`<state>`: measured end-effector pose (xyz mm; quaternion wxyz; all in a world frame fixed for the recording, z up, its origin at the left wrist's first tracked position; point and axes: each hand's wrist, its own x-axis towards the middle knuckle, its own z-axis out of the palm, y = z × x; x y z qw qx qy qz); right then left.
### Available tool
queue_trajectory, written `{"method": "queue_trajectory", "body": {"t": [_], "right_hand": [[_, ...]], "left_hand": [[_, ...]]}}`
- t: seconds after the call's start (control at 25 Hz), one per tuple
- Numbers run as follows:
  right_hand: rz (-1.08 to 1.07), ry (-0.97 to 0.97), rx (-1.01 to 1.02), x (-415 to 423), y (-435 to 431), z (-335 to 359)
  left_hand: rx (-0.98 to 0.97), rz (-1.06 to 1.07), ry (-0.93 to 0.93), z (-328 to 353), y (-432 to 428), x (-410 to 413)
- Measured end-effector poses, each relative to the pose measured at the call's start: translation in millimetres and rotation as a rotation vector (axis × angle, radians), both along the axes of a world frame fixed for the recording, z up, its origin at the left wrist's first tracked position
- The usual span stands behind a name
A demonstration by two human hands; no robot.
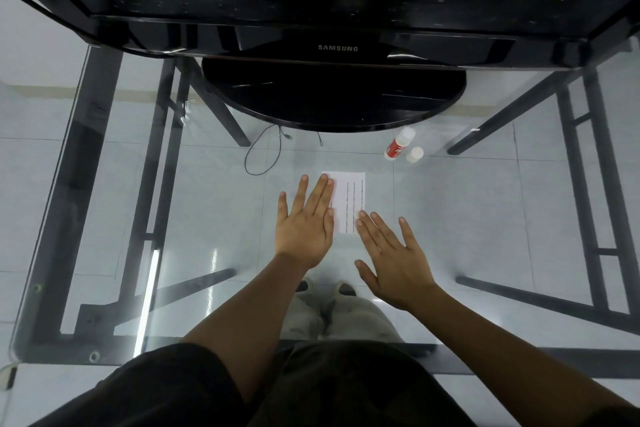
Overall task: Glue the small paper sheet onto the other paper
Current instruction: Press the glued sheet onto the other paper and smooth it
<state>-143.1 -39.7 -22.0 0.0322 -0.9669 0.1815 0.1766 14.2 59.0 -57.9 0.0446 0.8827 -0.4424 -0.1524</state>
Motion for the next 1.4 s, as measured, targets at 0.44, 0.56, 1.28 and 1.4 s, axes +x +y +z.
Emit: {"method": "queue_trajectory", "body": {"t": [0.44, 0.56, 1.28, 1.4], "right_hand": [[-0.020, 0.024, -0.038, 29.0, -3.6, -13.6], [-0.055, 0.000, -0.042, 16.1, -10.7, -8.5], [-0.285, -0.140, 0.032, 52.4, -6.6, -18.1], [-0.247, -0.118, 0.032, 62.5, -9.3, -20.7]], "left_hand": [[0.003, -0.004, -0.014, -0.9, 0.4, -0.2], [0.012, -0.002, -0.012, -0.8, -0.1, 0.2], [0.009, 0.002, 0.003, 0.5, 0.7, -1.2], [0.017, 0.000, -0.007, 0.4, 1.0, -0.8]]}}
